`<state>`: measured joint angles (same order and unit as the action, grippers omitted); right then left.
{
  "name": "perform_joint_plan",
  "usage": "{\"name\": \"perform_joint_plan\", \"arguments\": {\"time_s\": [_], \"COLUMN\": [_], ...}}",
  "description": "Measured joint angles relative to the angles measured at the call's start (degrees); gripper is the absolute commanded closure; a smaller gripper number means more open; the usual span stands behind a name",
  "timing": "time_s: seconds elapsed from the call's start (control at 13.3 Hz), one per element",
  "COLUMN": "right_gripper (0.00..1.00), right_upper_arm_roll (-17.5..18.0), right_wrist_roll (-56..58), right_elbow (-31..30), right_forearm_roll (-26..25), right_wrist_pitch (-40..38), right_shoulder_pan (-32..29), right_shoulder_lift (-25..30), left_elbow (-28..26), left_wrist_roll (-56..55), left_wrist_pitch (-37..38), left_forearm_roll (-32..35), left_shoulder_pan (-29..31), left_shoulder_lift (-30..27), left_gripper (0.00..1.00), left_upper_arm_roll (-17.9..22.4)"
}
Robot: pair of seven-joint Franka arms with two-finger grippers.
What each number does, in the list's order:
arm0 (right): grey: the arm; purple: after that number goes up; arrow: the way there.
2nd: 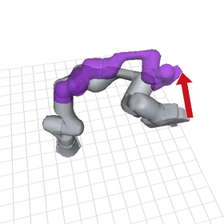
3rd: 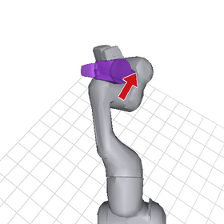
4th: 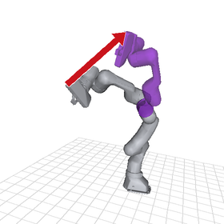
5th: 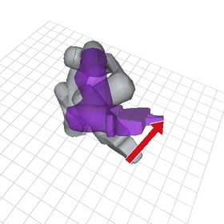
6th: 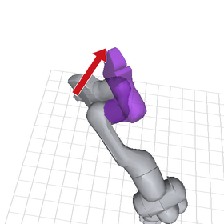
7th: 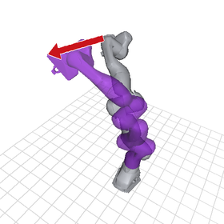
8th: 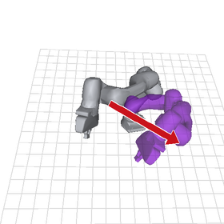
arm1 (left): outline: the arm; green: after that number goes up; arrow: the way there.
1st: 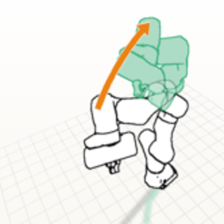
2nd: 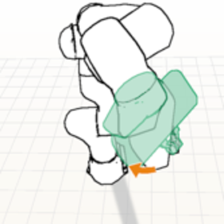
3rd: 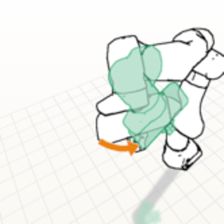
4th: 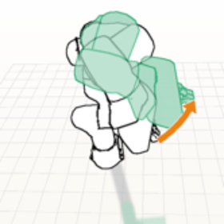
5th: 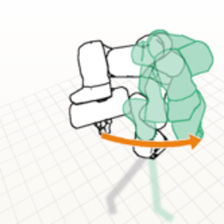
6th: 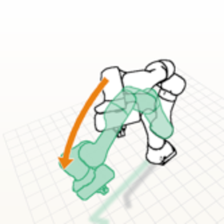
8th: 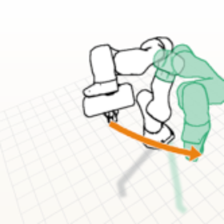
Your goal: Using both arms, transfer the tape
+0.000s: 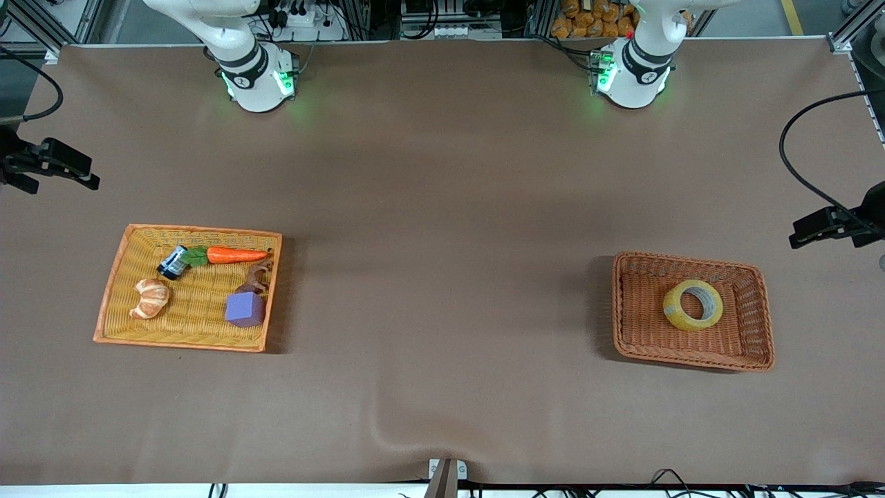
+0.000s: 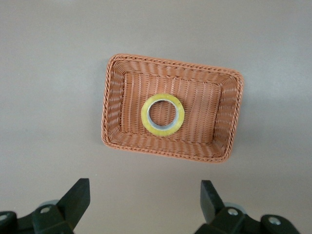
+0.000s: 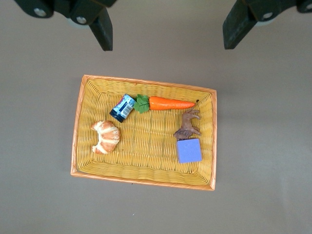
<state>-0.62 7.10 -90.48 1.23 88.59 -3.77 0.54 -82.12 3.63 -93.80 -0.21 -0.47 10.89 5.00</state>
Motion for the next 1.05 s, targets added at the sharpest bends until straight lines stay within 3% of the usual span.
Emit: {"name": "perform_joint_plan", "arguments": {"time_s": [0.23,0.6,1.05], "right_gripper": [0.00,0.00,0.00], "right_upper_arm_roll": [0.02,0.05,0.04], "right_wrist_roll": [0.00,0.00,0.00], "right_elbow": [0.00,0.00,0.00], "right_forearm_roll": [0.00,0.00,0.00], "right_wrist_pitch": [0.00,-0.03,-0.05], "right_shoulder_pan": [0.00,0.00,0.00], "right_shoulder_lift": [-0.03,-0.03,-0.03], "left_elbow": [-1.07,-7.81,-8.36], "left_wrist_roll": [-0.11,-0.62,-0.61], "left_wrist_pitch": [2.93,2.01,1.74], "left_forearm_roll": [0.00,0.00,0.30], "left_shoulder_pan": [-0.22,-2.17,-2.44], "left_shoulder_lift": [-2.17,-8.30,-8.88], "left_gripper": [0.00,0.00,0.00], "left_upper_arm_roll": [-0.10,-0.16,-0.37]}}
